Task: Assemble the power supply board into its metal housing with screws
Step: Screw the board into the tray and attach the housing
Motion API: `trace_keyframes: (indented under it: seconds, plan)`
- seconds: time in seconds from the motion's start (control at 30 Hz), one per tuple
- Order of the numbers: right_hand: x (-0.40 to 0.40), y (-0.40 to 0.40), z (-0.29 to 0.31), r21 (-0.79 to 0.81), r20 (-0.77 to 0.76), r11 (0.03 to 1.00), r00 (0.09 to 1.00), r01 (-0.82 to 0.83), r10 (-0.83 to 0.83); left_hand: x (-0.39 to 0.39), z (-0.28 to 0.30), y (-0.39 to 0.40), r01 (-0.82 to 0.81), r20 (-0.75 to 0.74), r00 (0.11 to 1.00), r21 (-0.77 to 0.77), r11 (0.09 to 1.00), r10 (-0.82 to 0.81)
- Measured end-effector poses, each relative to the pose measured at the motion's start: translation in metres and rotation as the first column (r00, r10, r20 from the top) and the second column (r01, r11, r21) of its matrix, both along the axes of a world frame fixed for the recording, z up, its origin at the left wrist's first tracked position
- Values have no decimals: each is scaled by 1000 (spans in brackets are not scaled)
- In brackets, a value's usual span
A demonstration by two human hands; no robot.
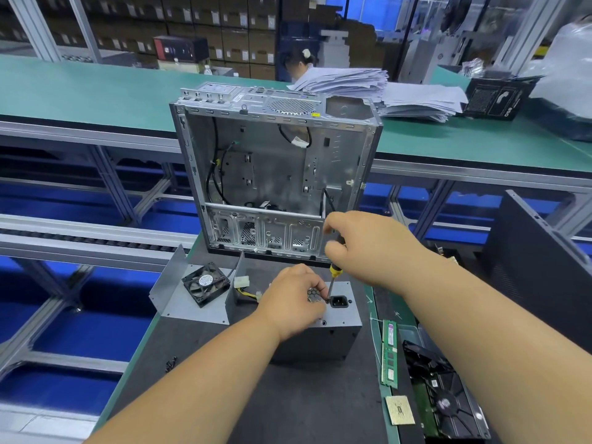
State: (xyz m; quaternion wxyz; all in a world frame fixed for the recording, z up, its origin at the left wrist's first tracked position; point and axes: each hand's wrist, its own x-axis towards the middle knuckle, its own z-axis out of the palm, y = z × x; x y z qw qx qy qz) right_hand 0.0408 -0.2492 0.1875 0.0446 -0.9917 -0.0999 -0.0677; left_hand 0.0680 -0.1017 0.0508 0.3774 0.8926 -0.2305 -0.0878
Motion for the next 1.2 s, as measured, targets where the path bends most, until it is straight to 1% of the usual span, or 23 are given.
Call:
trace_keyframes:
  seconds: [0.1,0.13,0.23,0.3,0.43,0.5,0.6,0.73,0.87,0.9,0.97,1.03,1.1,1.2]
  plan:
    - [-2,-1,3,62,-10,996,998,-62,63,-1,0,0,1,-2,1000,-1,1000,-1]
    - [-2,-1,2,45,10,997,998,-67,67,-1,1,0,2,-3,1000,0,1000,-2]
    - [0,0,-2,-90,84,996,996,-18,25,-1,2,0,-1,-5,1000,-6,1000,1]
    - [0,-1,-4,-123,102,992,995,11,1,-1,2,0,-1,-2,1000,-6,1000,1]
    - [-3,0,-6,24,50,999,998,-45,44,-1,3,0,5,3,1000,-3,1000,-5]
    - [-3,0,-3,51,31,996,997,-68,66,-1,3,0,5,2,1000,4,1000,-5]
    - [-4,0,-1,91,44,993,997,-73,69,-1,3,0,6,0,1000,7,1000,-6]
    - [-3,0,-2,26,56,998,997,-51,49,-1,3,0,12,-2,1000,6,1000,-12]
    - [-3,2,-3,-101,73,995,997,-4,11,-1,3,0,3,-12,1000,-10,1000,-3]
    - [-4,2,-5,-112,83,994,997,8,2,-1,3,0,2,-12,1000,-13,1000,-2]
    - [-4,3,-7,-46,83,999,997,10,-6,-1,4,0,7,-5,1000,-11,1000,-7]
    - [-4,3,-6,35,46,999,999,-8,6,-1,4,-1,13,5,1000,-3,1000,-13]
    - [-5,3,-3,55,20,998,999,-39,38,0,3,-1,12,4,1000,0,1000,-12]
    - [-8,2,0,34,54,998,998,-47,45,-1,3,0,8,-2,1000,3,1000,-8]
